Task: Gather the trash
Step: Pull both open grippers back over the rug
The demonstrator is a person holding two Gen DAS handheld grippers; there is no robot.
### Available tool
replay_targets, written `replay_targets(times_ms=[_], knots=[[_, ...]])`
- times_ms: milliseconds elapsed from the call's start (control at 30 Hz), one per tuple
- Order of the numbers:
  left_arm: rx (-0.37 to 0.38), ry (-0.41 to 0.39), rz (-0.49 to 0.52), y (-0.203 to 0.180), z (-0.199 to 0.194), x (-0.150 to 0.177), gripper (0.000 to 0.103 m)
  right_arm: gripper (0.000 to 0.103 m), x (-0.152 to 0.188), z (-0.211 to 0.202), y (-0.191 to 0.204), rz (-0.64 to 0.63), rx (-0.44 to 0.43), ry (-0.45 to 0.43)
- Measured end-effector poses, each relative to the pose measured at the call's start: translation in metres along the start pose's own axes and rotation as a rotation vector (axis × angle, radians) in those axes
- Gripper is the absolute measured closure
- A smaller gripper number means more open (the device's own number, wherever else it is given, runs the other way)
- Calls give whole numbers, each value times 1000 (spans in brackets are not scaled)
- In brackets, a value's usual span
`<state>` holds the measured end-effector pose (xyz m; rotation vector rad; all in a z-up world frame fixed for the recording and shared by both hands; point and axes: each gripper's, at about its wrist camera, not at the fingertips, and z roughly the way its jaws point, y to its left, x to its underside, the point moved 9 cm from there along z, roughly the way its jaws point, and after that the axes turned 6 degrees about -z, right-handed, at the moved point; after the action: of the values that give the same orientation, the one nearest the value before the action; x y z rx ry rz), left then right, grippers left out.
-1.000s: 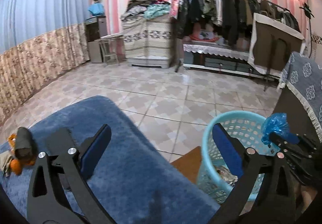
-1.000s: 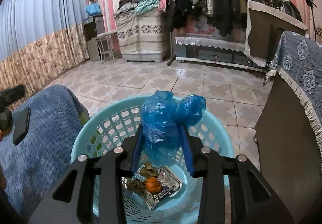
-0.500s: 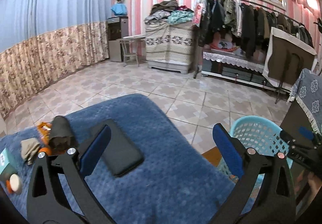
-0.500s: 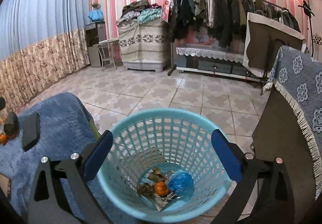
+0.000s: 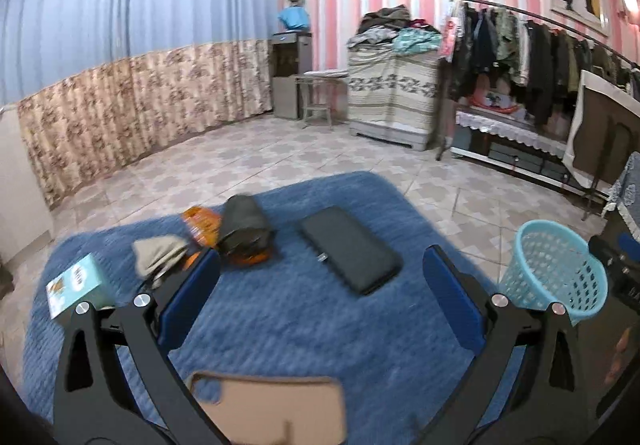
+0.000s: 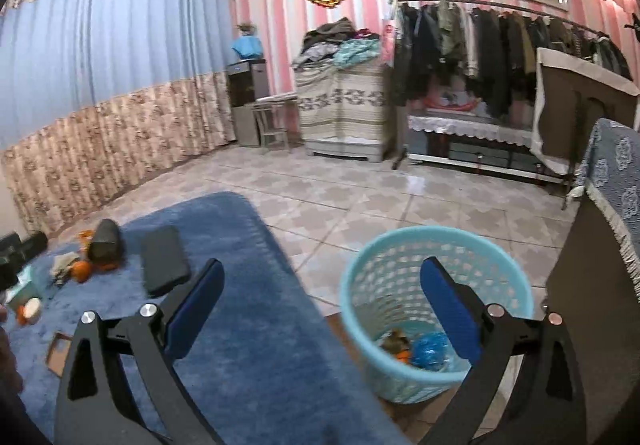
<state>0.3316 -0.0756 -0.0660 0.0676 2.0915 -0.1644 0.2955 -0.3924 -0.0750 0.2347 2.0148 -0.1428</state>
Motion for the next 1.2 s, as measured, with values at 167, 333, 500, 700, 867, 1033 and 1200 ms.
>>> replay_targets(times_ms=[167, 333, 500, 700, 867, 1033, 1200], knots=[[-60, 20, -32, 48, -11, 20, 5, 7, -1, -11, 32, -27, -37, -15], [-121, 30, -61, 82, -19, 38, 5, 7, 8, -11, 51, -32, -64, -3], [-159, 38, -86, 105, -24, 49, 5, 7, 21, -9, 68, -49, -82, 18], [-186, 61, -123, 125, -23, 68, 5, 7, 24, -3, 82, -71, -96, 20], [-211, 92, -155, 136, -18, 84, 5, 7, 30, 3, 96, -94, -115, 30], [-246, 100, -166, 151, -13, 93, 5, 7, 40, 15, 111, -121, -136, 54], [-315, 108, -184, 182, 1, 96, 5, 7, 47, 26, 129, -154, -152, 72]])
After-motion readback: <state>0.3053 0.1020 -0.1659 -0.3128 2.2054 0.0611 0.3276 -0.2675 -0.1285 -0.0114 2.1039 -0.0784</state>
